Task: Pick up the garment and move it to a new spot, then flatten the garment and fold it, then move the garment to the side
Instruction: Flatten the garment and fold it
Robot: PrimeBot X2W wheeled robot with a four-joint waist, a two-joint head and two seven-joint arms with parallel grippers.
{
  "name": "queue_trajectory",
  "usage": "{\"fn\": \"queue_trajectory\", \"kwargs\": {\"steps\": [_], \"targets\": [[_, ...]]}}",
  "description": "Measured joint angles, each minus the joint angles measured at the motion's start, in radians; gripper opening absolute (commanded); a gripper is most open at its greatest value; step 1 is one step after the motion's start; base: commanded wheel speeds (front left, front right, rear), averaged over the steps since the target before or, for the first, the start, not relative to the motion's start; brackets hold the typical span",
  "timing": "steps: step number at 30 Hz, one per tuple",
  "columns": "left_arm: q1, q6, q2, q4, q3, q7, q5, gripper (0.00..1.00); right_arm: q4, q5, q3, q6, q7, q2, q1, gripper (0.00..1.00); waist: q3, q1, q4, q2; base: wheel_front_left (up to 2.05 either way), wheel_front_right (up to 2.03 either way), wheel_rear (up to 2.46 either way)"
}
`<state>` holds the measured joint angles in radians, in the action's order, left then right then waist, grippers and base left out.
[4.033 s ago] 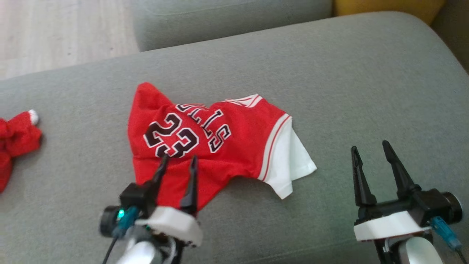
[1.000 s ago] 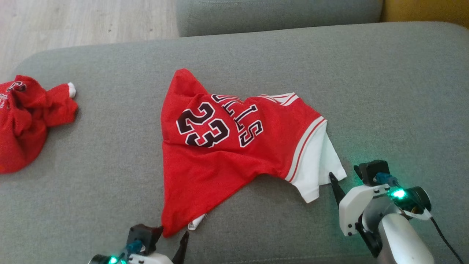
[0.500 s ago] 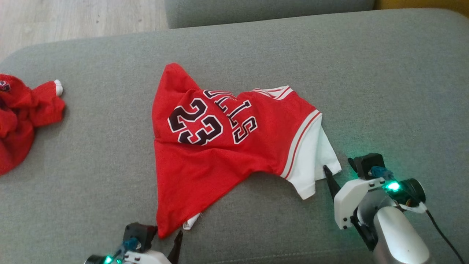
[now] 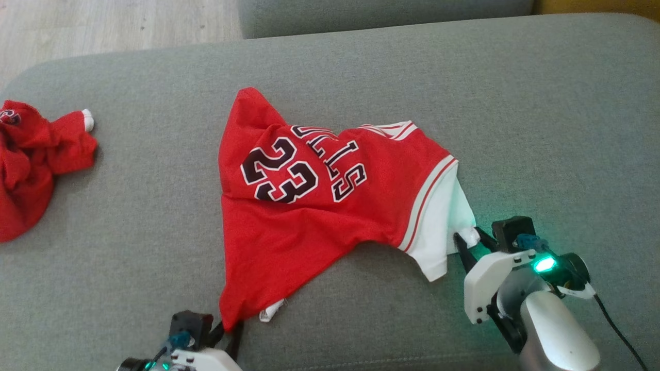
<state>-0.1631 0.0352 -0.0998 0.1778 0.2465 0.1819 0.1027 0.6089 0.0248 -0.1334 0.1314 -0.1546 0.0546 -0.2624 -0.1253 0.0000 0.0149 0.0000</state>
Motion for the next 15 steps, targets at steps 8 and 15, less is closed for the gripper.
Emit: {"fn": "queue_trajectory", "kwargs": {"steps": [8,15], "targets": [[0.009,0.002,0.004,0.007,0.005,-0.009,0.027,0.00,0.016,-0.027,-0.004,0.000,-0.004,-0.001,0.000,0.00,0.017,0.0000,-0.001,0.0000,0.00,0.00,0.00],[0.003,0.028,0.015,-0.102,-0.001,0.014,0.151,0.00,-0.030,-0.128,0.002,0.000,0.016,0.005,0.011,0.00,0.057,0.0000,-0.002,0.0000,0.00,0.00,0.00]]}}
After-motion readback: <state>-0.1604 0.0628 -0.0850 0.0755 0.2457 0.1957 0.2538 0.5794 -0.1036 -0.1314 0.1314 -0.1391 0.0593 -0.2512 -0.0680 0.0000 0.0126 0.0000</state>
